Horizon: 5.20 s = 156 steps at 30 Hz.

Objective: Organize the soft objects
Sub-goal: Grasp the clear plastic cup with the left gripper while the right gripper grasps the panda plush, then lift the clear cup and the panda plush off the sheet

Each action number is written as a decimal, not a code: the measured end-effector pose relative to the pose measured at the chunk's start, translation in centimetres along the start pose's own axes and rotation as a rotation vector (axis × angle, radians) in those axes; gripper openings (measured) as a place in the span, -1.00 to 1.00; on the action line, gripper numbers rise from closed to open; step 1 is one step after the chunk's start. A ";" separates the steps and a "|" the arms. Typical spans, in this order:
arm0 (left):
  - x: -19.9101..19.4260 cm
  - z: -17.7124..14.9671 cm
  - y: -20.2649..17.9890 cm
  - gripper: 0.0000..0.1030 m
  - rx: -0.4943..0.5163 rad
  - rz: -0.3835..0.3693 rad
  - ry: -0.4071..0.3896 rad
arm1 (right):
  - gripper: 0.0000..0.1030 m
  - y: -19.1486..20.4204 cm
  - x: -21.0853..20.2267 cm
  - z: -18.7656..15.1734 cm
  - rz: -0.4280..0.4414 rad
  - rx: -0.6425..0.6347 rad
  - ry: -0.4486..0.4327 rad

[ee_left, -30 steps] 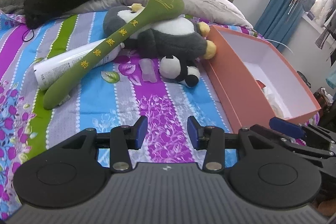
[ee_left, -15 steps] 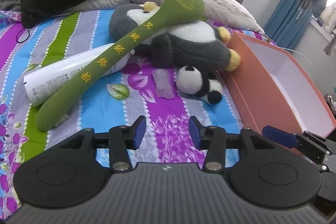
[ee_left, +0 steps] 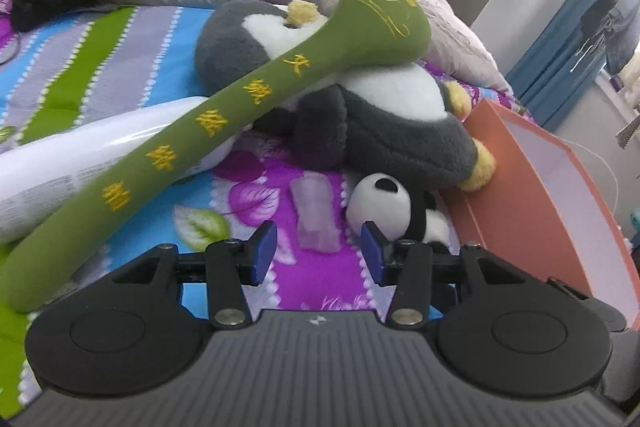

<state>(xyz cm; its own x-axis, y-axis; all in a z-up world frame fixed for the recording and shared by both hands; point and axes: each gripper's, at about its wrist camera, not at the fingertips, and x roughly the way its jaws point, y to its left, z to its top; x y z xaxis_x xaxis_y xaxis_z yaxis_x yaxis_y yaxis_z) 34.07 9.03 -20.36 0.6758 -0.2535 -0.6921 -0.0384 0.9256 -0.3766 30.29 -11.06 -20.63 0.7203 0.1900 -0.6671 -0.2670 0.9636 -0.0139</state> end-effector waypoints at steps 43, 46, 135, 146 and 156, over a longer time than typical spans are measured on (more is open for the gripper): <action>-0.7 -2.0 -1.2 -0.73 -0.015 0.047 0.006 | -0.37 1.9 -1.1 0.3 -0.036 -0.120 -0.005; -2.3 -3.3 -1.5 -0.73 -0.015 0.047 0.011 | -0.38 1.8 -2.5 -0.3 -0.029 -0.114 0.001; -15.9 -10.9 -3.7 -0.73 0.045 0.084 0.025 | -0.85 0.5 -14.7 -5.5 0.247 0.115 0.045; -17.5 -12.4 1.1 -0.73 -0.026 0.146 0.018 | -0.76 4.6 -12.3 -5.9 0.326 0.048 0.083; -18.5 -12.9 3.3 -0.73 -0.054 0.171 0.012 | -0.21 6.8 -8.0 -6.3 0.312 0.042 0.121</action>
<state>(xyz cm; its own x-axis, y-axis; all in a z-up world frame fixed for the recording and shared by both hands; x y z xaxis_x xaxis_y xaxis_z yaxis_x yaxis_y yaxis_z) 11.95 13.14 -16.70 0.6474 -0.0977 -0.7559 -0.1911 0.9392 -0.2852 18.68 -7.16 -20.05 0.5263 0.4555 -0.7180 -0.4342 0.8700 0.2336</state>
